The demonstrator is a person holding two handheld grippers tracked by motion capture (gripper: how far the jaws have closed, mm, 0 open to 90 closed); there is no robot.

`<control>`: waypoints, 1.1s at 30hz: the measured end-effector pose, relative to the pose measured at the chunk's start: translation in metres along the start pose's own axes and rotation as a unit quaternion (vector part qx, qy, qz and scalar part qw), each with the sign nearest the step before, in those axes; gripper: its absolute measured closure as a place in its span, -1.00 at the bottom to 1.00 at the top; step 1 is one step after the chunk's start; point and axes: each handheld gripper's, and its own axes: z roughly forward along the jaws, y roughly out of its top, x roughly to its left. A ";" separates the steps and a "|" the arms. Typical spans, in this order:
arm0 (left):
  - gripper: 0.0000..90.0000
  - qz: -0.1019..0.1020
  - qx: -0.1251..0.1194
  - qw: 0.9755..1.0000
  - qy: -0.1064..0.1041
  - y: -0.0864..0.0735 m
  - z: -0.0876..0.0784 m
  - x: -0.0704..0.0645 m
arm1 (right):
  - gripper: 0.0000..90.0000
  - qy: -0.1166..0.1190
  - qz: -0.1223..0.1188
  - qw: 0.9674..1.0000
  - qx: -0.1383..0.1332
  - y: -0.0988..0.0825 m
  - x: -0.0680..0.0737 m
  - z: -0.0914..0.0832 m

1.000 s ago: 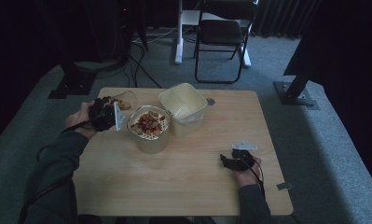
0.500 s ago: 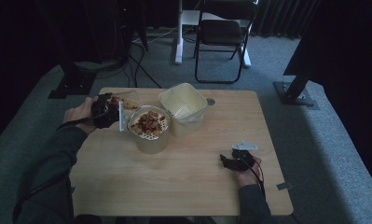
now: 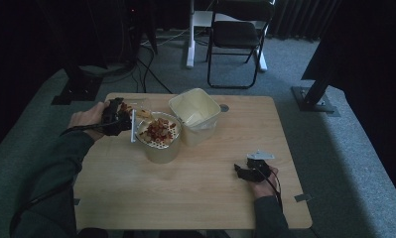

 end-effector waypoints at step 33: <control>-0.03 0.056 0.010 0.998 0.017 0.005 0.000 0.004 | -0.25 0.001 0.000 1.000 -0.001 0.000 0.000 0.000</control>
